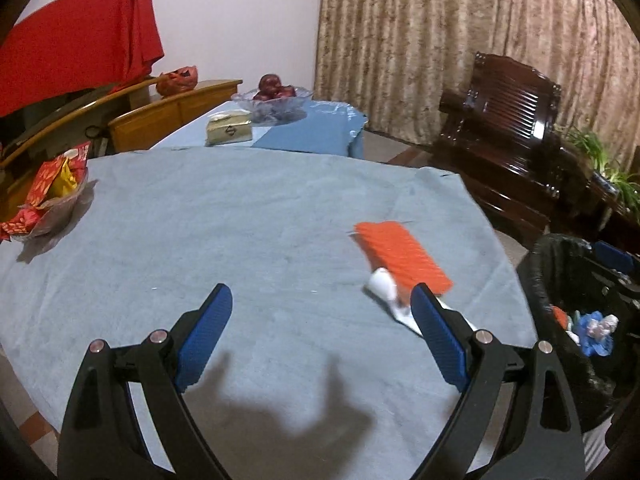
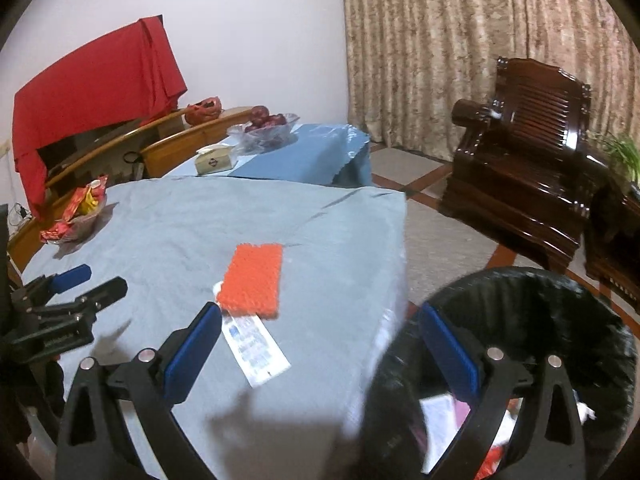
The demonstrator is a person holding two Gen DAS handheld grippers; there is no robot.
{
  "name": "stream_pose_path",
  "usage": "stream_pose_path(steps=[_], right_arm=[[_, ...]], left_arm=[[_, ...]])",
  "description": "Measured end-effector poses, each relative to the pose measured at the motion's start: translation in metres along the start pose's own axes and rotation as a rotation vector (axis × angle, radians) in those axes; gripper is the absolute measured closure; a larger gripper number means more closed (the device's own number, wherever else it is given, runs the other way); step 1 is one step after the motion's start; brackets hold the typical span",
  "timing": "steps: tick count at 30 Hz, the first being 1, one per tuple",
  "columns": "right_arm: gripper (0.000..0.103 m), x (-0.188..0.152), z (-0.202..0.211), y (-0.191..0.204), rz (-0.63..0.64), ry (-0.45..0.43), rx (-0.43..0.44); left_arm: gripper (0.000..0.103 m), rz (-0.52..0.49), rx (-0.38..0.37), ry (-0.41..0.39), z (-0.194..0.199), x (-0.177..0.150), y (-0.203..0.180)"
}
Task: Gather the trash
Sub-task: 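Move both tools back over the table toward the orange foam net, then grasp the orange foam net and white label strip with the right tool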
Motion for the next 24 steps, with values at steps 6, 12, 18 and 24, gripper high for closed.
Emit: stream_pose_path(steps=[6, 12, 18, 24], right_arm=[[0.006, 0.011, -0.050, 0.021, 0.015, 0.051, 0.014], [0.006, 0.009, -0.093, 0.042, 0.063, 0.109, 0.013], [0.006, 0.004, -0.118, 0.055, 0.099, 0.148, 0.024], [0.007, 0.006, -0.137, 0.056, 0.084, 0.185, 0.058]], left_arm=[[0.015, 0.027, 0.022, 0.026, -0.027, 0.003, 0.022], [0.015, 0.040, 0.029, 0.040, -0.045, 0.002, 0.036], [0.015, 0.042, 0.032, 0.048, -0.057, 0.004, 0.039], [0.015, 0.044, 0.026, 0.059, -0.069, 0.005, 0.042]])
Point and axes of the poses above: each gripper's, at about its wrist camera, not at the fingertips, and z roughly against the way its jaws point, y to its left, x to its top, the point moved 10 cm from there along -z, roughly the way its jaws point, and after that the axes turned 12 degrees about y, right-handed, at the moved point
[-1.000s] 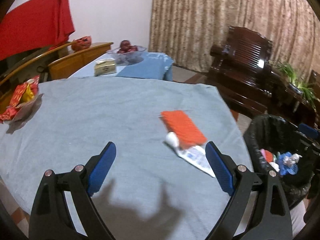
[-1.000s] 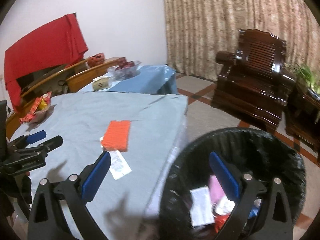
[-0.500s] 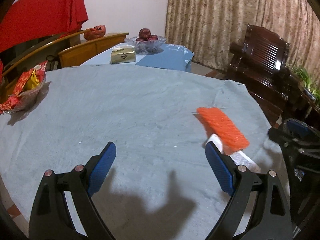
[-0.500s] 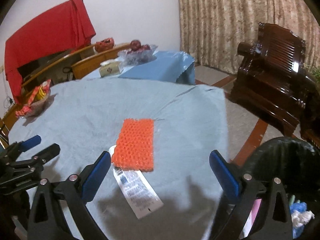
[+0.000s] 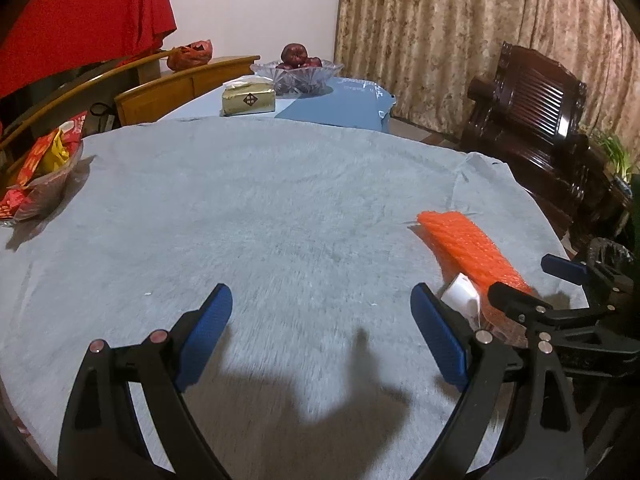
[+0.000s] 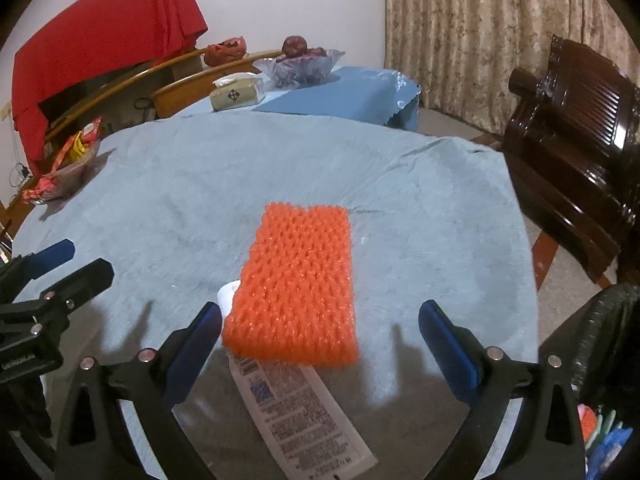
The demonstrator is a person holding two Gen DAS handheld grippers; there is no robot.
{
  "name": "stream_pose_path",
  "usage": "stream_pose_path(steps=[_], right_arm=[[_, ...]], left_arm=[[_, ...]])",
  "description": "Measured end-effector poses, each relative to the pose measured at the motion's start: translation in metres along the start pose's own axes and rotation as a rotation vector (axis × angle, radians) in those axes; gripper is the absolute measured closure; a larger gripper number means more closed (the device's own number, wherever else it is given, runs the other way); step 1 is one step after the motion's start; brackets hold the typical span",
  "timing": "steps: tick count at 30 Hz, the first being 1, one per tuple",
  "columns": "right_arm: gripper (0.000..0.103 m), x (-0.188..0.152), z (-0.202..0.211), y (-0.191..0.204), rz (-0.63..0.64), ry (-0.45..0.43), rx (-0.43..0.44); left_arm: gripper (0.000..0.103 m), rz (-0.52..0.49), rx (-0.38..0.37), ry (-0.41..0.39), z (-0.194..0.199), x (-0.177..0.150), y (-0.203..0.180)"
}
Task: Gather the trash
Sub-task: 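Grasp the orange foam net and white label strip with the right tool, then grasp the white lotion tube with the left tool while the right tool holds the orange net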
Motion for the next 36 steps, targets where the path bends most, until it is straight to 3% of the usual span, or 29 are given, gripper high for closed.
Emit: stream_pose_path(steps=[5, 12, 17, 19, 21, 36], right_arm=[[0.016, -0.002, -0.013, 0.003, 0.000, 0.045, 0.068], [0.053, -0.007, -0.009, 0.023, 0.054, 0.063, 0.154], [0.062, -0.008, -0.001, 0.025, 0.067, 0.055, 0.165], [0.073, -0.008, 0.003, 0.022, 0.061, 0.054, 0.171], [0.079, -0.008, 0.006, 0.019, 0.061, 0.054, 0.166], [0.080, -0.027, 0.054, -0.018, 0.013, -0.002, 0.087]], left_arm=[[0.015, 0.004, -0.005, 0.005, -0.005, 0.002, 0.003], [0.015, 0.002, -0.005, 0.009, -0.006, 0.002, 0.003], [0.015, -0.012, -0.009, 0.012, -0.005, 0.000, -0.003], [0.015, -0.013, -0.011, 0.013, -0.004, -0.001, -0.006], [0.015, -0.013, -0.014, 0.013, -0.002, -0.001, -0.009], [0.015, -0.069, -0.068, 0.014, 0.010, -0.010, -0.060]])
Point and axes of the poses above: each gripper's, at about its wrist camera, not at the fingertips, and z roughly against the way its jaws point, y to its left, x to its top, the point moved 10 cm from there along -z, roughly the way its jaws point, and after that the axes turned 12 degrees about y, right-handed, at the moved point
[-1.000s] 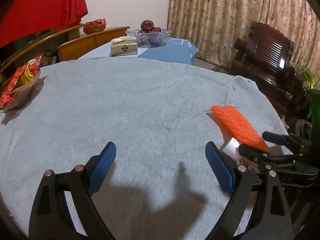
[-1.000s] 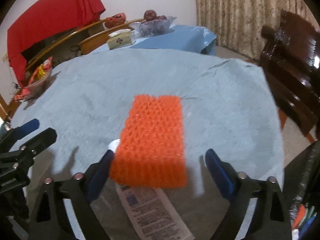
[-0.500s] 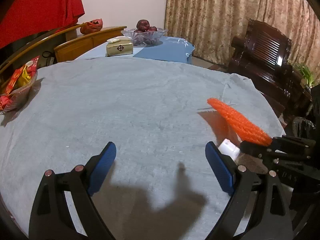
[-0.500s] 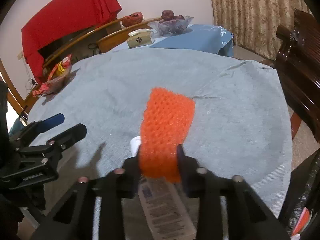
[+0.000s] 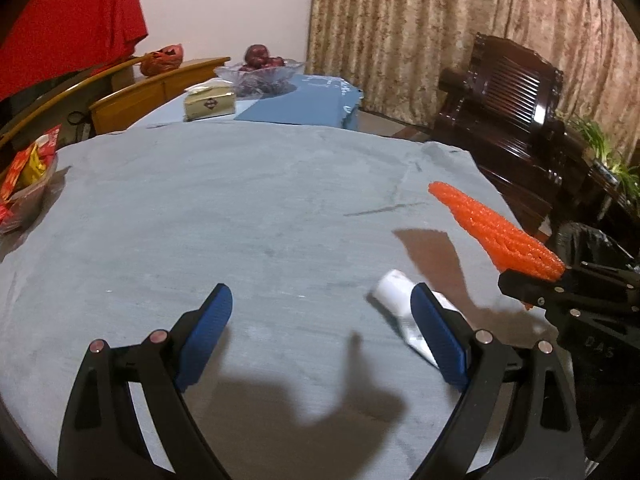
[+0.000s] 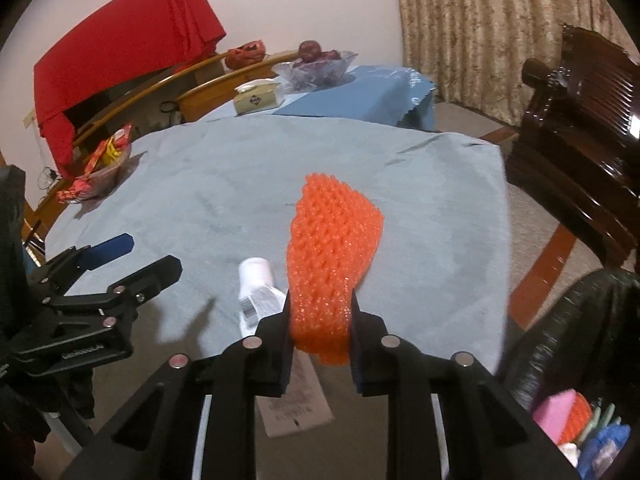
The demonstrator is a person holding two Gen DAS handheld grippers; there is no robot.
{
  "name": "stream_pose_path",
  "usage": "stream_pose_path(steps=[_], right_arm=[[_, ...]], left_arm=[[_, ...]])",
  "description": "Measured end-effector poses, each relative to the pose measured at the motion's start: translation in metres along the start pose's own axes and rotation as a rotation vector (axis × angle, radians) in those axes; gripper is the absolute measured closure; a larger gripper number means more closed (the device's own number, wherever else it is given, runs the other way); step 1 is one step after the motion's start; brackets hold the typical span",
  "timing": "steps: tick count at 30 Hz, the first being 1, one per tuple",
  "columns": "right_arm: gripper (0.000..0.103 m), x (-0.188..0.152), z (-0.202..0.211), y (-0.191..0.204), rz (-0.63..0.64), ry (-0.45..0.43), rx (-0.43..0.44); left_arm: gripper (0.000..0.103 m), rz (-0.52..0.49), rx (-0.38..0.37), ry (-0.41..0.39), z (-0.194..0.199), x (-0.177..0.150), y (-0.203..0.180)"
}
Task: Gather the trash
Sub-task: 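Grasp the white lotion tube with the left tool while the right tool holds the orange net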
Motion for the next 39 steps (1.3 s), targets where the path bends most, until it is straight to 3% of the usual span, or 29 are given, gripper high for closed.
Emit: stream_pose_path(steps=[13, 24, 31, 39], right_arm=[[0.080, -0.011, 0.027, -0.030, -0.017, -0.027, -0.034], [0.080, -0.012, 0.031, -0.045, -0.041, -0.038, -0.032], [0.080, -0.013, 0.027, -0.045, -0.051, -0.031, -0.024], [0.080, -0.014, 0.022, -0.037, -0.045, -0.020, -0.014]], left_arm=[[0.015, -0.051, -0.062, 0.080, -0.025, -0.022, -0.067], [0.015, -0.066, -0.058, 0.177, -0.057, -0.026, -0.091], [0.014, -0.134, -0.009, 0.217, -0.064, -0.038, -0.093], [0.014, -0.100, 0.006, 0.265, -0.055, -0.049, -0.058]])
Point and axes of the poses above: each gripper's, at about its wrist camera, not at the fingertips, and z roughly against the way its jaws point, y to its left, x to its top, the point moved 10 cm from there along -z, roughly the way its jaws point, and after that the axes turned 12 degrees about y, right-handed, at the moved point
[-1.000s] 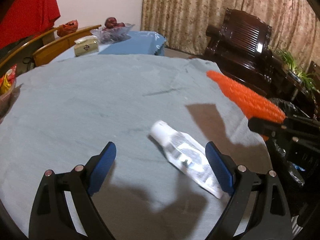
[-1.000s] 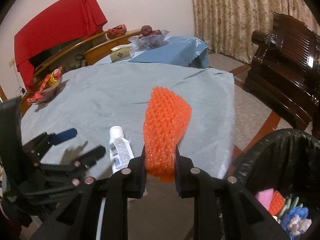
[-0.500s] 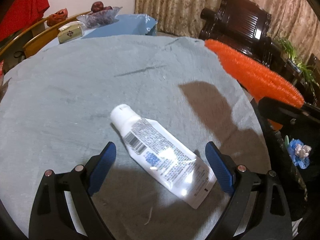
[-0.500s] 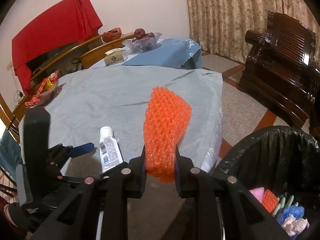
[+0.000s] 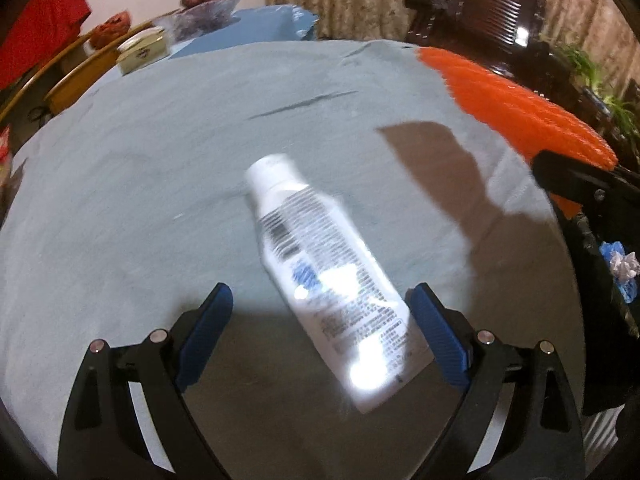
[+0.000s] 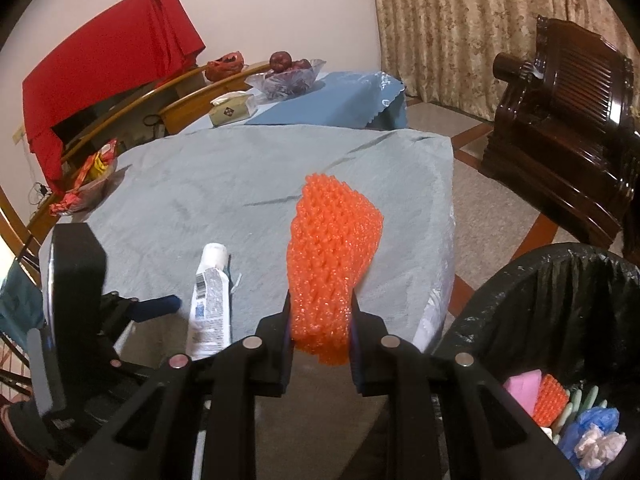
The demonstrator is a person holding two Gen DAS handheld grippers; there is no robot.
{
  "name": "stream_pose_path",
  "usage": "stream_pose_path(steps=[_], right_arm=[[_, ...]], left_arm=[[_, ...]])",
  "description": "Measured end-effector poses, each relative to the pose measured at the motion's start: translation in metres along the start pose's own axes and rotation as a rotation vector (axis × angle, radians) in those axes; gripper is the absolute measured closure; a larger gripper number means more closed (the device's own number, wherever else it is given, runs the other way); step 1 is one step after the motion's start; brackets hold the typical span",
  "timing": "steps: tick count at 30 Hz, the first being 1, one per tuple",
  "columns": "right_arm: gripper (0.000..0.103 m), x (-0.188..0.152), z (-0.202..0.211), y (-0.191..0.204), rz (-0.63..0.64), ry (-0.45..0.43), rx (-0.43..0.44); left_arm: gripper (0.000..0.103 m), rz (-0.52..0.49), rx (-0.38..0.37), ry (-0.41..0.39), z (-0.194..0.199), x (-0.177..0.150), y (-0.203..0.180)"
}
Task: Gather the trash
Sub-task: 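Grasp the white lotion tube with the left tool while the right tool holds the orange net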
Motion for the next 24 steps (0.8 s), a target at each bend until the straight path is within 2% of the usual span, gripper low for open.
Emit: stream_pose_path(steps=[5, 9, 18, 21, 24], right_arm=[[0.080, 0.002, -0.005, 0.009, 0.014, 0.006, 0.006], [0.080, 0.005, -0.009, 0.011, 0.017, 0.008, 0.007], [0.080, 0.014, -0.016, 0.013, 0.023, 0.008, 0.002], [0.080, 0.013, -0.019, 0.015, 0.025, 0.012, 0.001], [0.080, 0.012, -0.021, 0.017, 0.028, 0.018, 0.002]], left_arm=[[0.014, 0.069, 0.004, -0.003, 0.006, -0.006, 0.032], [0.014, 0.123, -0.036, -0.014, 0.008, 0.003, 0.042], [0.017, 0.120, -0.022, -0.028, -0.004, 0.032, 0.041], [0.019, 0.120, -0.014, -0.039, -0.006, 0.033, 0.040], [0.033, 0.108, -0.019, -0.056, -0.004, 0.033, 0.039]])
Point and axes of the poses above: each gripper's, at about its wrist camera, not at the fingertips, and z roughly against the way its jaws point, y to its left, x to its top, the point moved 10 cm from there along -z, roughly the way its jaws point, and after that the axes turned 12 degrees about y, right-handed, at the moved point
